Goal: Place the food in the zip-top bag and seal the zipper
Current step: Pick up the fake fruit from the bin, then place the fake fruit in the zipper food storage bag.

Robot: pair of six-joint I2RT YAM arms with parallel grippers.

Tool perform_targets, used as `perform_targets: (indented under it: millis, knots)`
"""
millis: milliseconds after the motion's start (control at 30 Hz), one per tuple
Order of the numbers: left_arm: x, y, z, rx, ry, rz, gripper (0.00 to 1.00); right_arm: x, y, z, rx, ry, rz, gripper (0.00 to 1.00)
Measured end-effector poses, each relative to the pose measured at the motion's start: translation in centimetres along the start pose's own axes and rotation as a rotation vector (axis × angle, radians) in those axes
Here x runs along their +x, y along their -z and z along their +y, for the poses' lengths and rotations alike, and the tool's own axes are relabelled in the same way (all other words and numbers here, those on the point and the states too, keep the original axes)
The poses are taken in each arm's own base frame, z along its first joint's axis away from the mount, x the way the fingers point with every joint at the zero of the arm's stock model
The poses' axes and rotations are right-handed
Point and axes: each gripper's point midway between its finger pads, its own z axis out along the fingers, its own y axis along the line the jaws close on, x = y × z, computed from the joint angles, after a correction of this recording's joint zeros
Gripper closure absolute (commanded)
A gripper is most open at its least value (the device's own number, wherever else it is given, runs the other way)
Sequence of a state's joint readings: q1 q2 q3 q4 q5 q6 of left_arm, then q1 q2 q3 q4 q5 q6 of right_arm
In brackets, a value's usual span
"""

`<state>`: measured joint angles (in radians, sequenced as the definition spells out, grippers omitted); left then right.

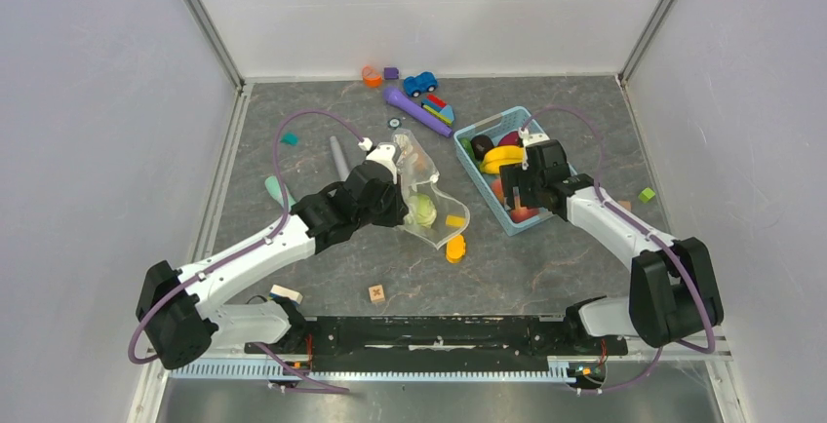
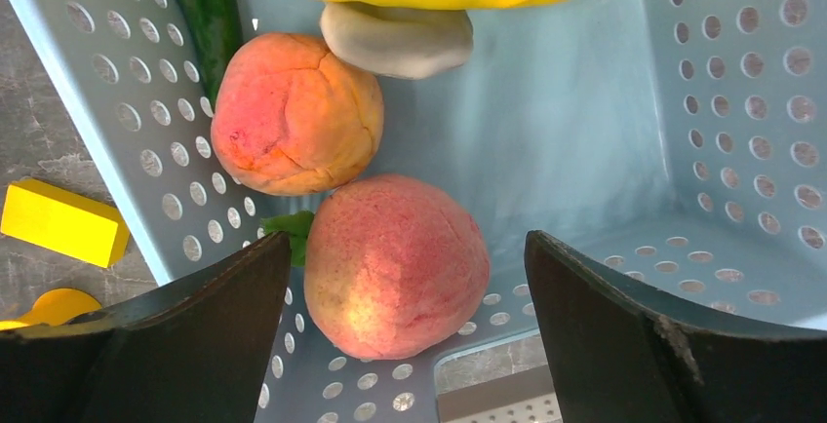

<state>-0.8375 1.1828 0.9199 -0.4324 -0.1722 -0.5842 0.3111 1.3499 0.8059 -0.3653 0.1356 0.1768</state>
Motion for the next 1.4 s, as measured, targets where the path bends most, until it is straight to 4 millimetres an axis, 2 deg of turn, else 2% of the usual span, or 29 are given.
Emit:
perform_targets:
  millis: [200, 333, 400, 500, 567, 700, 833, 1067, 1200, 1400]
  knots:
    - [0.2, -0.1, -0.1, 0.005, -0.001, 0.008, 0.91, 1.0, -0.7, 0.3, -0.017, 0.013, 0.045, 0.08]
    - [0.2, -0.1, -0.2, 0.011, 0.000, 0.012, 0.91, 1.8, -1.1, 0.3, -0.014, 0.020, 0.078, 0.14]
    - [0.2, -0.1, -0.2, 0.012, 0.000, 0.012, 0.91, 2.0, -1.2, 0.3, -0.012, 0.020, 0.085, 0.23]
    - [0.2, -0.1, -0.2, 0.012, 0.000, 0.013, 0.91, 2.1, -1.3, 0.3, -0.013, 0.024, 0.088, 0.50]
    - [0.2, 0.0, -0.2, 0.013, 0.000, 0.013, 0.91, 2.0, -1.3, 0.3, -0.013, 0.019, 0.087, 0.62]
    - [0.3, 0.0, -0.2, 0.013, 0.000, 0.013, 0.91, 1.7, -1.1, 0.3, -0.013, 0.006, 0.074, 0.73]
    - [0.3, 0.0, -0.2, 0.013, 0.000, 0.013, 0.91, 0.6, -0.1, 0.2, -0.011, -0.004, 0.024, 0.78]
    - [0.3, 0.0, -0.2, 0.013, 0.000, 0.013, 0.91, -3.8, 3.7, -0.3, -0.008, -0.042, -0.215, 0.82]
    - [0.3, 0.0, -0.2, 0.013, 0.000, 0.013, 0.91, -5.0, 6.0, 1.1, -0.117, -0.033, -0.362, 0.82]
    - [0.3, 0.0, -0.2, 0.014, 0.000, 0.013, 0.91, -6.0, 8.8, 4.4, -0.329, 0.034, -0.506, 0.83]
